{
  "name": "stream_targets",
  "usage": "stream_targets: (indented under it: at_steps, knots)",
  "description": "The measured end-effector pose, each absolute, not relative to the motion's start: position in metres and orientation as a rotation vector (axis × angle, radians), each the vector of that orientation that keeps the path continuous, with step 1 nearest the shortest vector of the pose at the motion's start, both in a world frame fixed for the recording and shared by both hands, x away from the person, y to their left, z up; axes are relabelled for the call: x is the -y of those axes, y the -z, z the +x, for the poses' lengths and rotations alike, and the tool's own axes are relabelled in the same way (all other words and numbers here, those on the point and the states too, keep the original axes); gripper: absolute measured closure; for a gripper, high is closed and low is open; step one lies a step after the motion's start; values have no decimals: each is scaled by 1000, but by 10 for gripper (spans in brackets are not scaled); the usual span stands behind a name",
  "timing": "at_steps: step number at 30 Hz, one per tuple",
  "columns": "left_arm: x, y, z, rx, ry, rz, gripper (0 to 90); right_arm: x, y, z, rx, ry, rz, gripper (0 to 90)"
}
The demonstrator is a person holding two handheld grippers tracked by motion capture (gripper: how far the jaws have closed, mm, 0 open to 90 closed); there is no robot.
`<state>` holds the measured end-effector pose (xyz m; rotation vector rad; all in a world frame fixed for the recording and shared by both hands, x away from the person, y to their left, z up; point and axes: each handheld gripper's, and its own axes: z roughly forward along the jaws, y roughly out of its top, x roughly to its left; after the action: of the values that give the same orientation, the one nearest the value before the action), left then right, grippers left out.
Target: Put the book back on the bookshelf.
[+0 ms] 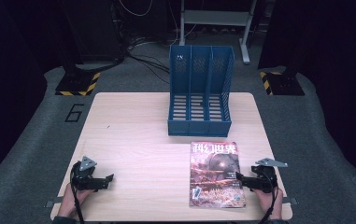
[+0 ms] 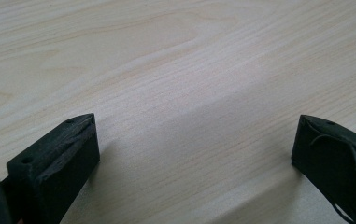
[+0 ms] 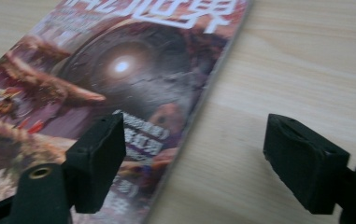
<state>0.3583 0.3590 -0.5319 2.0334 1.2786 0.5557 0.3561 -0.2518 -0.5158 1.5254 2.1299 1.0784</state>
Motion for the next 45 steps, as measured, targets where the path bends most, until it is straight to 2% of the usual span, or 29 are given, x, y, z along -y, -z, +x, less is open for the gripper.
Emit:
stream_targets:
  at_steps: [5,7,14,25,32,33,35,36,41,45]
  knots:
    - [-358,532,360,-1292,-562,2025,0,235,518,357,-2194,-1039,1487,305]
    - [-357,532,360,-1295,-562,2024,0,230,518,357,-2200,-1068,1492,381]
    - [-357,532,360,-1295,-563,2023,0,211,521,348,-2109,-1061,1503,434]
    - [-356,531,359,-1295,-559,2039,4,173,523,343,-2071,-1060,1515,445]
    - [-338,531,360,-1282,-553,2047,3,149,524,344,-2082,-1067,1495,444]
    - [-334,527,362,-1277,-515,2080,5,146,524,345,-2088,-1067,1488,444]
    - [-329,527,362,-1275,-506,2037,6,143,524,345,-2091,-1075,1490,444]
    - [-319,522,364,-1257,-452,2022,5,139,524,346,-2109,-1079,1469,444]
    - [-288,519,368,-1191,-425,2028,2,131,524,347,-2133,-1088,1442,443]
    - [-247,526,380,-1133,-398,2083,1,123,524,348,-2159,-1101,1424,440]
